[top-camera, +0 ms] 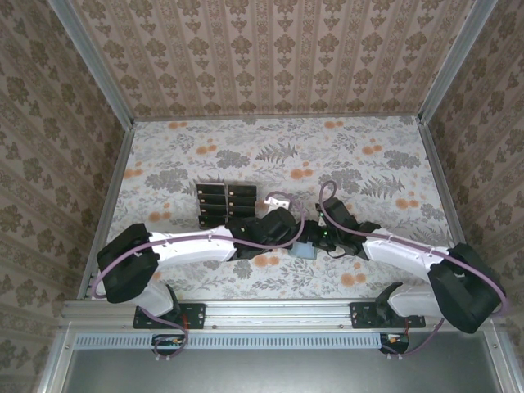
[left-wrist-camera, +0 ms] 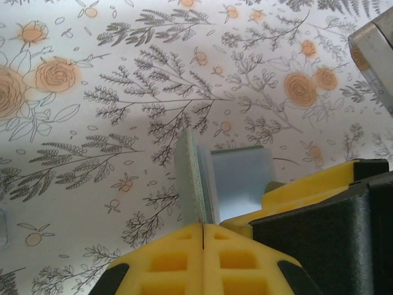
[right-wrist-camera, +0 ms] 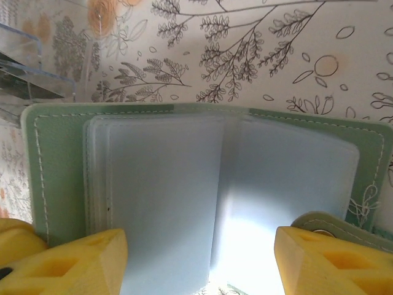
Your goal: Put the credit cards into the card holder
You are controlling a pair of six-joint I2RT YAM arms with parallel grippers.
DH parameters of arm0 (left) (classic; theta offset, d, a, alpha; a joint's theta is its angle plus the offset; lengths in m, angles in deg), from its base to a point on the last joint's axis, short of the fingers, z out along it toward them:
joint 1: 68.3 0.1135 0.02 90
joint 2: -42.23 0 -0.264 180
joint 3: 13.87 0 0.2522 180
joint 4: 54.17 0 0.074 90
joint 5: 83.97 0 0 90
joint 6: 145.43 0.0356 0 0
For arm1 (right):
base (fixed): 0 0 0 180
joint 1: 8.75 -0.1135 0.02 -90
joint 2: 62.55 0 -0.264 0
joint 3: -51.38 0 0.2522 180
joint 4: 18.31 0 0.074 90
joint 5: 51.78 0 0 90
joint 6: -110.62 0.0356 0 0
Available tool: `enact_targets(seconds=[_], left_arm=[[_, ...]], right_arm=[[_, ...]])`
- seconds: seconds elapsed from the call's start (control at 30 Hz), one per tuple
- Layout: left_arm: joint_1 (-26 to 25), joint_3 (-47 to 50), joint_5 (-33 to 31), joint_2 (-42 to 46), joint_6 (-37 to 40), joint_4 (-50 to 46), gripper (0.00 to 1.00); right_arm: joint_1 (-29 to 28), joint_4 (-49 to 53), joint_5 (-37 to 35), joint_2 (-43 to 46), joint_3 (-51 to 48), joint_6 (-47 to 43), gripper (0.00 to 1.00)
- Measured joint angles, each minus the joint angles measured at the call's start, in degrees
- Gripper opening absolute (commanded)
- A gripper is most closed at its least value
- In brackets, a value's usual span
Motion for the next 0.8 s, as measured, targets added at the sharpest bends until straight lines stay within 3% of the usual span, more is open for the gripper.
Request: enact_targets(seconds=[0.47,0.8], left_arm=[[0.0,6.5,-1.1,5.3,-1.4,3.6,0.00],[-0.4,6.2,1.2,4.2,-1.1,9.7,0.00]], right_arm=[[3.6,5.4,-5.6,3.7,-2.0,-0.1,0.62],[3.9,5.7,-5.8,-0.6,-2.1,-0.5,0.47]])
